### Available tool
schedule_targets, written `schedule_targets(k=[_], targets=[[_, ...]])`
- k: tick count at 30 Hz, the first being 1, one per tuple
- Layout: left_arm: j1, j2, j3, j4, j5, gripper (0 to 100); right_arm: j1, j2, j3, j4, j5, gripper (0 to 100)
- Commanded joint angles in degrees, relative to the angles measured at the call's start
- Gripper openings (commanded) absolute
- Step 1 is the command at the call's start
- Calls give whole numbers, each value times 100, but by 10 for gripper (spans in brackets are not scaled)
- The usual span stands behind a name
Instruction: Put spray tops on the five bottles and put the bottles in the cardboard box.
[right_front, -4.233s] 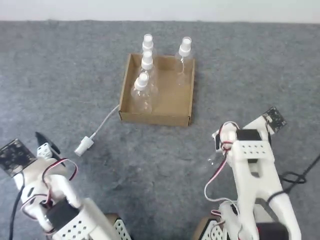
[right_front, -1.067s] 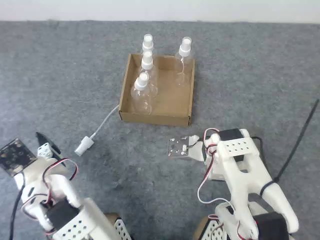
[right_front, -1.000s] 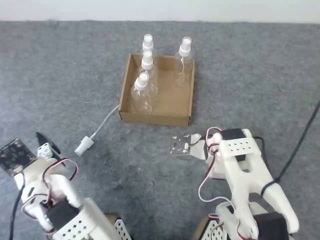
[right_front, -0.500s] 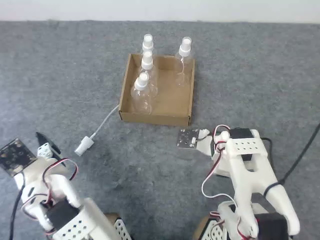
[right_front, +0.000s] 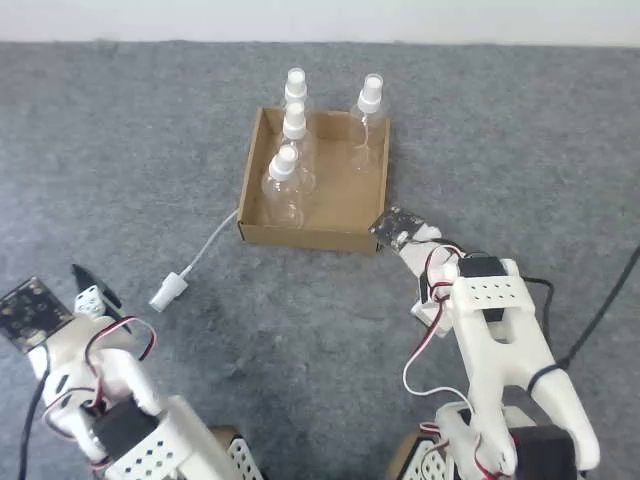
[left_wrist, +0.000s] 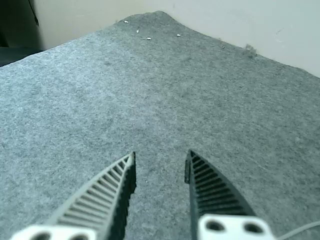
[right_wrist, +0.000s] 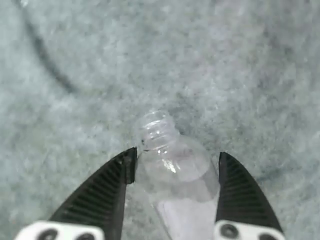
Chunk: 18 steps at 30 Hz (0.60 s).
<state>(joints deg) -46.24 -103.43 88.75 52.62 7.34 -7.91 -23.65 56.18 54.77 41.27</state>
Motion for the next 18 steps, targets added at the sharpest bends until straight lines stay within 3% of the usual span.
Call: schedule_targets(k=[1,9,18], targets=[[26,-114,-57,-193,26,156,-163,-233,-185,-48,-527,174],[26,-114,-57,-193,26,156,-558,-224,-589,1174,-114,303],[26,-114,-57,-193,26,156,-716,-224,-598,1376,1064,310]])
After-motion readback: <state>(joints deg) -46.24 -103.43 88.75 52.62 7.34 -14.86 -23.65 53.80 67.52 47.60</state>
